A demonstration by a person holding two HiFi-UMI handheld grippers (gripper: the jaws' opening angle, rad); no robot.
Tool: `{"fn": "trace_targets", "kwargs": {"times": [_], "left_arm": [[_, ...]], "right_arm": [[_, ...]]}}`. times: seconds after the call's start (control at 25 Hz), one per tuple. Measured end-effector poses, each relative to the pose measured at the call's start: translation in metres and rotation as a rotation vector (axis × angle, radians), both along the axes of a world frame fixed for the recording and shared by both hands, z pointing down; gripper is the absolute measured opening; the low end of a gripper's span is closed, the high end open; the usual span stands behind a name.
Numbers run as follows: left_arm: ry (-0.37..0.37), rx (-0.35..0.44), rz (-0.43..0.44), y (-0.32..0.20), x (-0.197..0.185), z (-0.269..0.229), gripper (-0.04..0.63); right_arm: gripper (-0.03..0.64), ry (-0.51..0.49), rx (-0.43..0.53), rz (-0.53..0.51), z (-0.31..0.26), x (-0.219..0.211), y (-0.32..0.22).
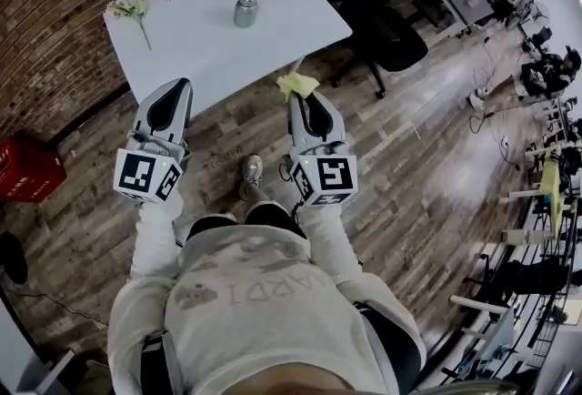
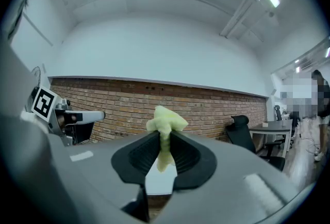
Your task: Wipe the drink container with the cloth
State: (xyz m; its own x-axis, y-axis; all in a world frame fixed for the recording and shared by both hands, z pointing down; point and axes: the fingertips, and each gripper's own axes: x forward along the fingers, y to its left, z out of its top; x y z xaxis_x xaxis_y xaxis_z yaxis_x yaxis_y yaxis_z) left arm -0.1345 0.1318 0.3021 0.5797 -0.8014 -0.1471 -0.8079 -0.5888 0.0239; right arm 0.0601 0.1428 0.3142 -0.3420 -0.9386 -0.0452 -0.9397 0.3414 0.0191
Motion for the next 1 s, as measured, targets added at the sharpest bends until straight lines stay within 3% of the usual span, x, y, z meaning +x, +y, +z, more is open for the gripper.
{"fn": "trace_targets", "kwargs": {"times": [1.0], "left_arm": [[0.016, 0.002, -0.09, -0.224, 0.056, -0.007, 0.0]], "right_arm": [[0.072, 0.017, -0.001, -0.153, -0.008, 0.036, -0.242]]}}
